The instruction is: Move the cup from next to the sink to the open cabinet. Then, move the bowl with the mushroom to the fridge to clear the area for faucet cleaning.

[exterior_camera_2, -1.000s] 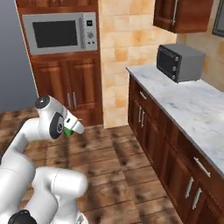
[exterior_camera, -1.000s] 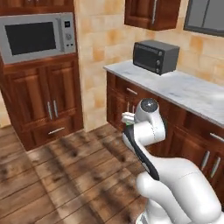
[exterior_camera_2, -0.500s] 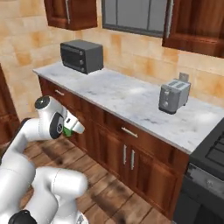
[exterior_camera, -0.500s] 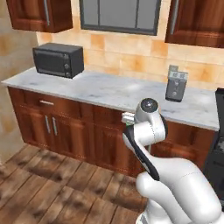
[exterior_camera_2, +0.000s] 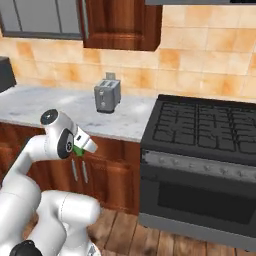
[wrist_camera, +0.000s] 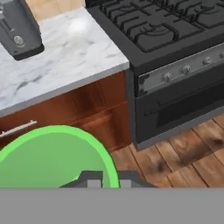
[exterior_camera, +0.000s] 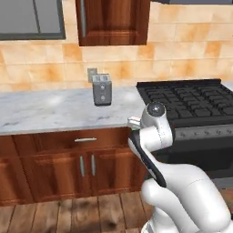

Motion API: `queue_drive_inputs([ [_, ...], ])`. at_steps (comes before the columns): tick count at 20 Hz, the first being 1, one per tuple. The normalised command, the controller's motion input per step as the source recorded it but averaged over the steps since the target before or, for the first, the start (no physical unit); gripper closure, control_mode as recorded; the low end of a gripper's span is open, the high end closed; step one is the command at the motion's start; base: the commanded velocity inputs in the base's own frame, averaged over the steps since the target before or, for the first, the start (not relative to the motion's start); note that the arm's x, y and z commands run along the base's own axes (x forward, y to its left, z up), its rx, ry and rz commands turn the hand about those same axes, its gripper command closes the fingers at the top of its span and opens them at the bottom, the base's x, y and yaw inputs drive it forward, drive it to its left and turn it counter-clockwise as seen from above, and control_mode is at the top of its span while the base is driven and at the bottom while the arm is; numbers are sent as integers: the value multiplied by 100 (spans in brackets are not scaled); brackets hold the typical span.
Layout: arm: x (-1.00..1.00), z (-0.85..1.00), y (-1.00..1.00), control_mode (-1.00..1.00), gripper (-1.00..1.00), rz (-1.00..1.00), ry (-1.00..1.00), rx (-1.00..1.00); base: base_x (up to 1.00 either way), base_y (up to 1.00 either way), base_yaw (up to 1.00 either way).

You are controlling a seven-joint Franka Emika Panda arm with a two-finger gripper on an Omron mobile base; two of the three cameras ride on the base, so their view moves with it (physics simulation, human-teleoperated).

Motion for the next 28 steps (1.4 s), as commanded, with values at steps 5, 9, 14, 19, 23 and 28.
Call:
queue_drive_inputs([
  [5,0,0,0,100,100,0,0,0,0,-34,-76],
  [9,0,0,0,100,100,0,0,0,5,-29,-72],
  [14,0,0,0,100,100,0,0,0,12,-32,-69],
  [19,0,0,0,100,100,0,0,0,23,-29,-65],
  [23,0,0,0,100,100,0,0,0,69,-26,-57],
  [28,0,0,0,100,100,0,0,0,100,-33,-22],
])
